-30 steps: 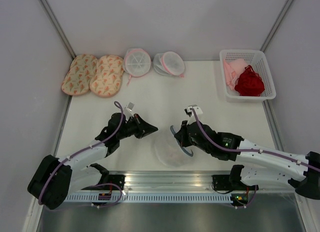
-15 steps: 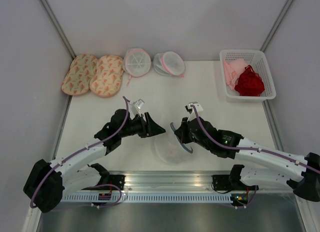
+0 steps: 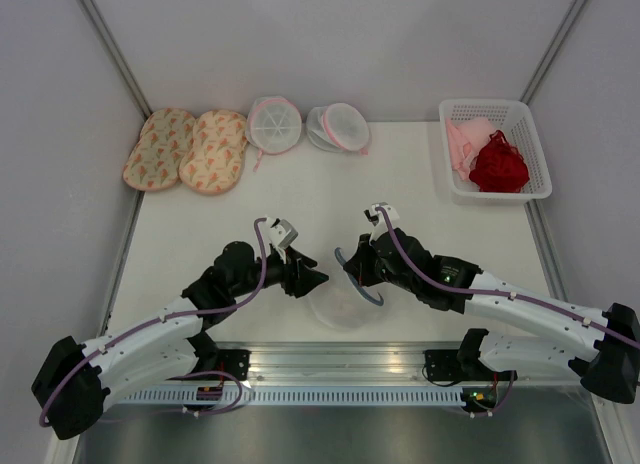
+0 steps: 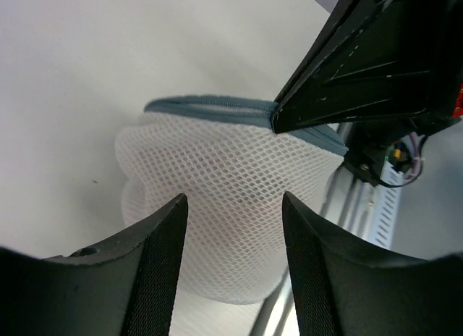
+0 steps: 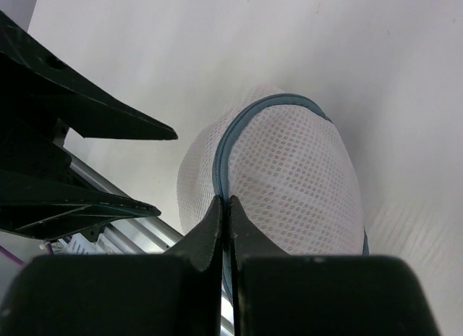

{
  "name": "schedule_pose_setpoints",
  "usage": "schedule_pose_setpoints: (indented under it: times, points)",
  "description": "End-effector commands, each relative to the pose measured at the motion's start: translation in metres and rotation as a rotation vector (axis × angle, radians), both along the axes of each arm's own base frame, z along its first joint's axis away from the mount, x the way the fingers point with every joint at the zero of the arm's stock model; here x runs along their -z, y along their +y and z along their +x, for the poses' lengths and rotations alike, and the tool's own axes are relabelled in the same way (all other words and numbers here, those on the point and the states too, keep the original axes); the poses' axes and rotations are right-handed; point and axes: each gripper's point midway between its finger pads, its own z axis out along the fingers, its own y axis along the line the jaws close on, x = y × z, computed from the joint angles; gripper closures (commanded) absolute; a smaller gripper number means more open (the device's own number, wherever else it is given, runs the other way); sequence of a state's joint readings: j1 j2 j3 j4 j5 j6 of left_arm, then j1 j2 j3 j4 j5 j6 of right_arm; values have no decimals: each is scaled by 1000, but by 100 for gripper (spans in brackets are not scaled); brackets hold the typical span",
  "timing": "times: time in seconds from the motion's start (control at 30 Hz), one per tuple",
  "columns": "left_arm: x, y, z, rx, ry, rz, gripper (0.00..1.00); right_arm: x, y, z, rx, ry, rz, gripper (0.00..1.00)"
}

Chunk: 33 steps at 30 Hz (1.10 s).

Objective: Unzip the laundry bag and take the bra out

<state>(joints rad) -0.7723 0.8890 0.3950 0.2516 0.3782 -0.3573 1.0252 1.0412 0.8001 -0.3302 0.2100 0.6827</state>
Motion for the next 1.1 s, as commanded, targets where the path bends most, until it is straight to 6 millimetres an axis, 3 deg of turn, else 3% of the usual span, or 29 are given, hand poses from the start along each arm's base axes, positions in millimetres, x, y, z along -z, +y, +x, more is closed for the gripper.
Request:
schedule_pose_setpoints:
  times: [0.0,0.13,0.4,0.6,0.63,0.7,0.73,0.83,1.07]
  points:
    - [-30,7,23,-75,-311,12,40,-17,16,2,-45,-20,61,99]
    - [-27,1,25,-69,-355,51,40,-16,22,1,-71,-11,63,100]
    - [2,-24,24,-16,-340,142,40,-29,27,0,-100,-21,96,99]
    - [-8,-37,20,6,-347,98,43,-33,28,-2,-115,-18,117,100]
    - [-11,-39,19,7,-352,89,45,-32,28,-3,-116,-15,117,99]
    - [-16,-41,20,3,-357,81,66,-31,27,-2,-112,-13,115,100]
    - [-17,-41,20,3,-358,80,82,-32,28,-3,-115,-14,118,100]
    - [-18,-41,19,5,-360,85,97,-31,22,0,-96,-16,106,100]
    - [3,-28,13,4,-318,144,98,-26,1,11,0,-37,24,100]
